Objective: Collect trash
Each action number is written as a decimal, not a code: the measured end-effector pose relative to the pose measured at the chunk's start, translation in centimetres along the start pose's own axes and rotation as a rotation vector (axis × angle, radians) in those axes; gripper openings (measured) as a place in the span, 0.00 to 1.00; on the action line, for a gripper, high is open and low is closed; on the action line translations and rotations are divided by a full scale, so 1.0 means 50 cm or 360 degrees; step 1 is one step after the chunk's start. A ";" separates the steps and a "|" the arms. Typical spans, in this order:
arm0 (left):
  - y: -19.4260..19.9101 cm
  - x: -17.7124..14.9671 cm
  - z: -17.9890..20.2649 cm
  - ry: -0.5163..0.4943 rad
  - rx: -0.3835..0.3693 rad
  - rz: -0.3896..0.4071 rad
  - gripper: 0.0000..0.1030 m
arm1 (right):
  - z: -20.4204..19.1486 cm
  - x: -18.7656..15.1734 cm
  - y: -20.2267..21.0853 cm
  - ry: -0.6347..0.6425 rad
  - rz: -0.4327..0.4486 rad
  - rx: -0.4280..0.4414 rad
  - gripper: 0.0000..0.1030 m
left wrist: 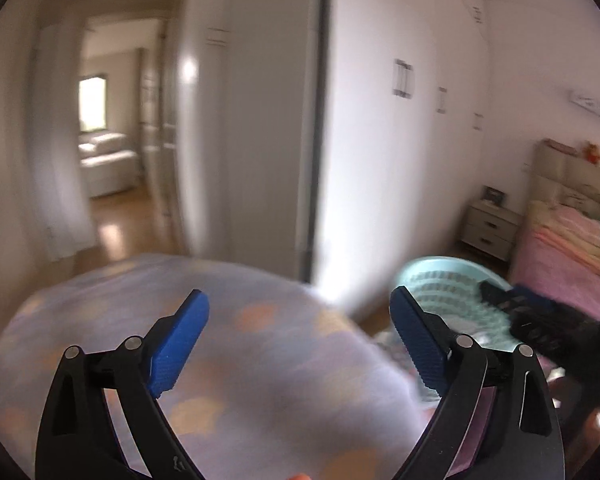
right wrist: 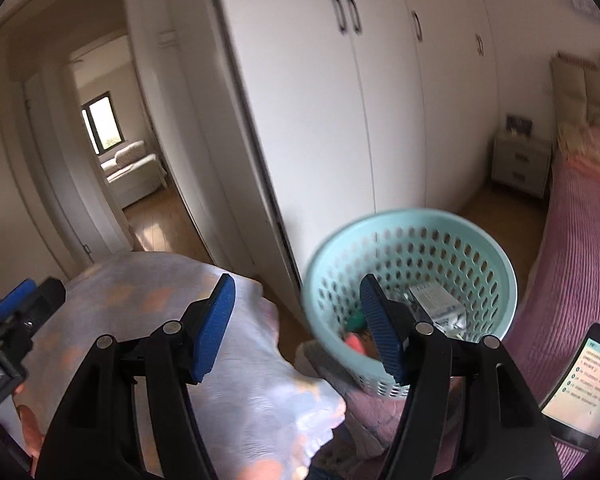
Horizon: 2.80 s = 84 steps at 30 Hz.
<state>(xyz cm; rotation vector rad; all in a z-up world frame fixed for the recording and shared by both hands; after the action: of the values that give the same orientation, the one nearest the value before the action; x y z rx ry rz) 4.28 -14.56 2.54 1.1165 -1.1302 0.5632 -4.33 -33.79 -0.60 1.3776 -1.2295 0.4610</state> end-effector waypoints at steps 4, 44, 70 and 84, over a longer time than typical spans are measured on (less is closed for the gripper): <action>0.046 -0.032 -0.069 0.0031 0.0302 0.0162 0.87 | -0.058 -0.028 0.035 0.0057 0.0135 -0.0045 0.69; 0.019 -0.121 -0.143 0.0076 0.0428 0.0049 0.90 | -0.099 -0.073 0.061 0.0124 0.0188 -0.0067 0.72; 0.015 -0.122 -0.145 0.0080 0.0432 0.0039 0.90 | -0.103 -0.080 0.047 0.0152 0.0157 -0.0060 0.72; 0.015 -0.123 -0.148 0.0079 0.0433 0.0036 0.90 | -0.106 -0.097 0.025 0.0166 0.0102 -0.0060 0.72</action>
<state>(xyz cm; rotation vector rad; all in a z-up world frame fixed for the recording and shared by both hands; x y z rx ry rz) 4.46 -6.57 -2.84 1.3159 -1.0449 0.7754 -5.17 -26.91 -2.76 1.2692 -1.1937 0.5451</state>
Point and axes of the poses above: each gripper's, at about its wrist camera, not at the fingertips, and y roughly against the way its jaws point, z to its right, x to its top, the point moved 3 cm from there along -y, roughly the way its jaws point
